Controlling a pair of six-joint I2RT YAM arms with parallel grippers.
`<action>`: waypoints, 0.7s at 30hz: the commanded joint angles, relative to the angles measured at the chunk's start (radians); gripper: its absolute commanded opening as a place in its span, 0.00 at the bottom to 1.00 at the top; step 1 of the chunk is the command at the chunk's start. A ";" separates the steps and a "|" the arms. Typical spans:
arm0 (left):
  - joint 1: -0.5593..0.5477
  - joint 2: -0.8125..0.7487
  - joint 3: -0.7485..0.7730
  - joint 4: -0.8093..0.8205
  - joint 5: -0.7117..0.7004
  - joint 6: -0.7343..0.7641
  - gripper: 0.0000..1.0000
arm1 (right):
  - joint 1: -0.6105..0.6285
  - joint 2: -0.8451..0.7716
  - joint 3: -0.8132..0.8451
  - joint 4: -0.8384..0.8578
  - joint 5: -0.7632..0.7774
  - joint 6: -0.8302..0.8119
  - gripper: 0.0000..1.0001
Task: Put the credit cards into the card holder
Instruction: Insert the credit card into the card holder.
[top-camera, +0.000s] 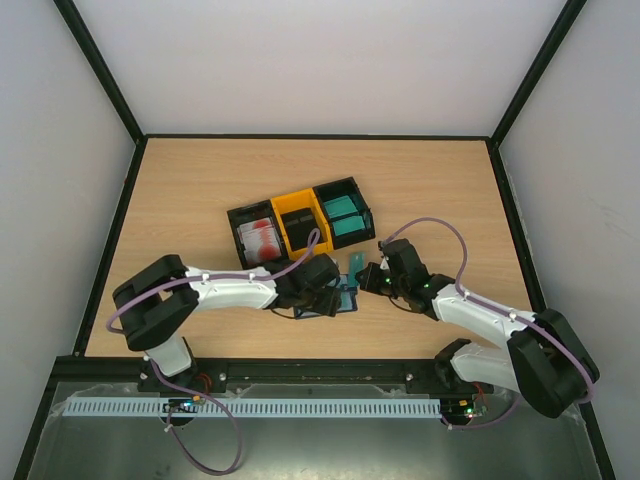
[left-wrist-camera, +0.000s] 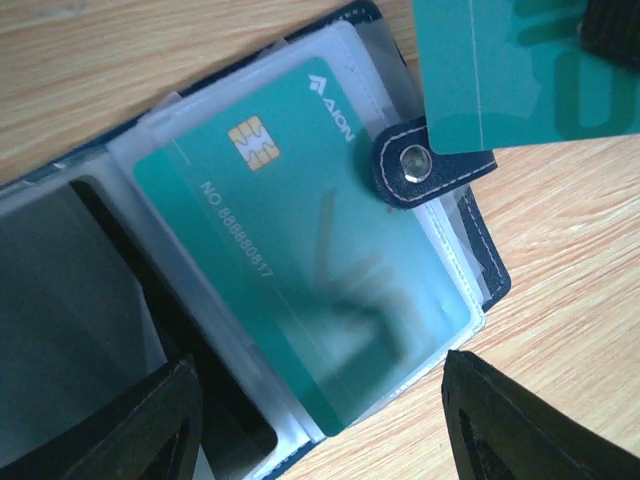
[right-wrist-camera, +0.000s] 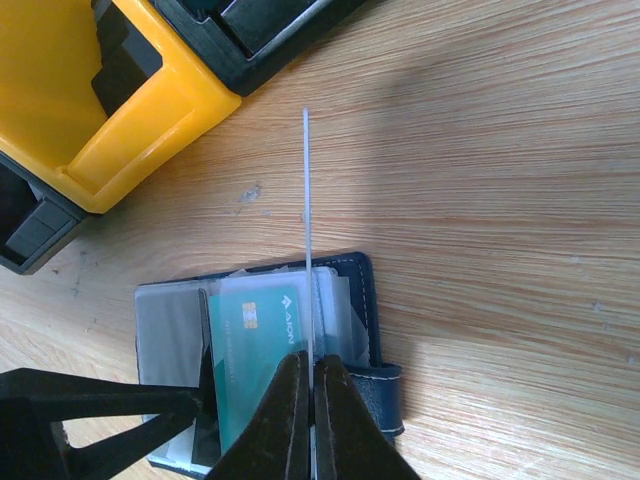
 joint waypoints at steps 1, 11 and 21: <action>-0.002 -0.020 -0.003 -0.060 -0.058 0.015 0.68 | 0.000 -0.015 -0.004 -0.016 0.027 -0.008 0.02; -0.001 -0.063 -0.076 0.070 -0.082 -0.084 0.30 | 0.000 -0.089 -0.009 -0.093 0.072 -0.020 0.02; 0.004 0.007 -0.080 0.063 -0.108 -0.079 0.16 | -0.001 -0.137 -0.025 -0.133 -0.012 -0.051 0.02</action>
